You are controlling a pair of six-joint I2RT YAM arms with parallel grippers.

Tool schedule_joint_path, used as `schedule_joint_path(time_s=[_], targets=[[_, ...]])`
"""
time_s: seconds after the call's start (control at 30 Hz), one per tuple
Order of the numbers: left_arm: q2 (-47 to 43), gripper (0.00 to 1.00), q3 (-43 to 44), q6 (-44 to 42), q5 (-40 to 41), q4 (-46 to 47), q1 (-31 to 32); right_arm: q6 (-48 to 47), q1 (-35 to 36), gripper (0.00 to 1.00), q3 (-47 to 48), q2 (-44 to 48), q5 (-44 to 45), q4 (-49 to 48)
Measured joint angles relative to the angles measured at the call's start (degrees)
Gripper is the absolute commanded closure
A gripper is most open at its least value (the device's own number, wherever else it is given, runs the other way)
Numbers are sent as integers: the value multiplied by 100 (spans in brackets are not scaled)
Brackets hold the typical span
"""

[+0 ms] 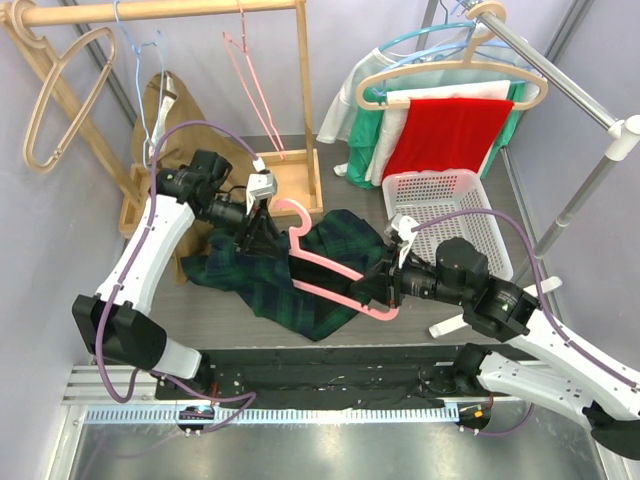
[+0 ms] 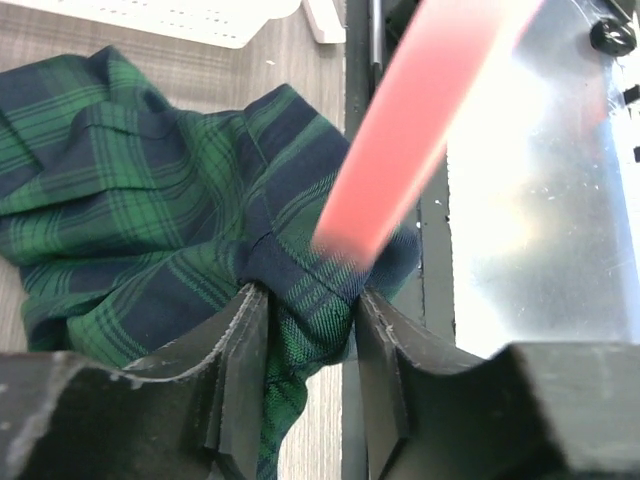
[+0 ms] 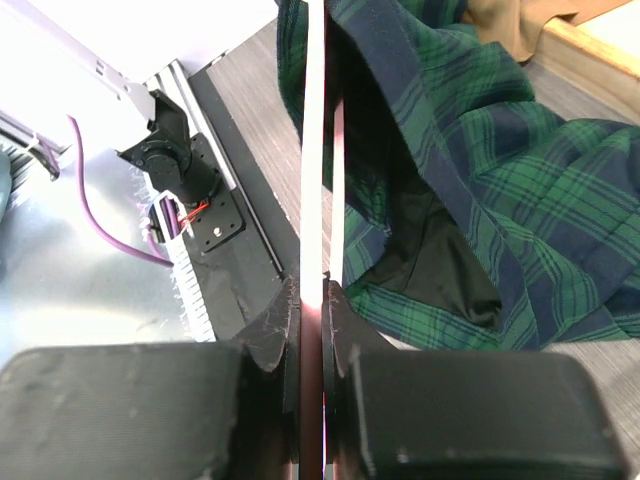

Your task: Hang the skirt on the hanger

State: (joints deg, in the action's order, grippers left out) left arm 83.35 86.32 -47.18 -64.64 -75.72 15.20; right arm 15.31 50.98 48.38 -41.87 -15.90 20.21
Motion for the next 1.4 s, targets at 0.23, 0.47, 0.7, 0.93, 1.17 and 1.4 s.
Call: schedule_joint_path(time_s=[0.23,0.47,0.7,0.93,1.17,1.4], targets=[[15,43,-199,-44,-146,2,221,-26,2,99,146,-140,-103,107],[-37,77,-372,-101,-293,11,238,-83,13,99,199,-138,-125,208],[-37,100,-411,-81,-457,-109,275,-232,-20,85,208,-125,107,356],[-461,100,-1121,1792,-107,1318,363,-275,-11,13,323,-87,1486,-234],[-1639,100,-2251,3934,1694,3488,391,-214,15,11,444,74,3187,-470],[-2107,100,-2277,4870,2914,4271,391,199,17,17,83,-389,3418,-275]])
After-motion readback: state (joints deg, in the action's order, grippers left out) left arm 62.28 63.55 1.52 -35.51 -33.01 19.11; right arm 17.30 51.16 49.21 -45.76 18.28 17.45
